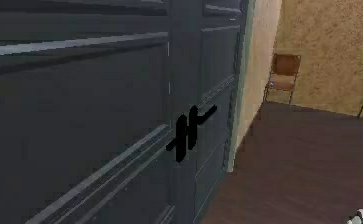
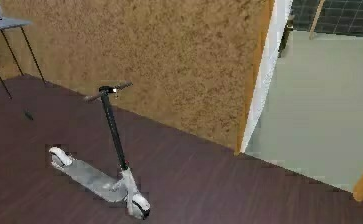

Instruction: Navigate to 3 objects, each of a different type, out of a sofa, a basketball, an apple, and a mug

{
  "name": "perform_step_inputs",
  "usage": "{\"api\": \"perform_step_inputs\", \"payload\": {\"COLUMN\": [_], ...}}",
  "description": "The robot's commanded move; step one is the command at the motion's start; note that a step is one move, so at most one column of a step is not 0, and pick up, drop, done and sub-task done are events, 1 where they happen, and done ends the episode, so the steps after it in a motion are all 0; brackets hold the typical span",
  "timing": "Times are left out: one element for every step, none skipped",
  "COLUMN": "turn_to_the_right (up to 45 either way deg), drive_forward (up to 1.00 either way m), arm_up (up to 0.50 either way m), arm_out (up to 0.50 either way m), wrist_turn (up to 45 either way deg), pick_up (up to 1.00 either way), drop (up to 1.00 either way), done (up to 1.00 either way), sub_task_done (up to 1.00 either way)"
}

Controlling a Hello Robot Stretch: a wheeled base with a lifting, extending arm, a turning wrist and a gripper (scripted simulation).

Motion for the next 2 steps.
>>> {"api": "perform_step_inputs", "payload": {"turn_to_the_right": [-45.0,-45.0], "drive_forward": [0.0,0.0], "arm_up": [0.0,0.0], "arm_out": [0.0,0.0], "wrist_turn": [0.0,0.0], "pick_up": [0.0,0.0], "drop": [0.0,0.0], "done": [0.0,0.0], "sub_task_done": [0.0,0.0]}}
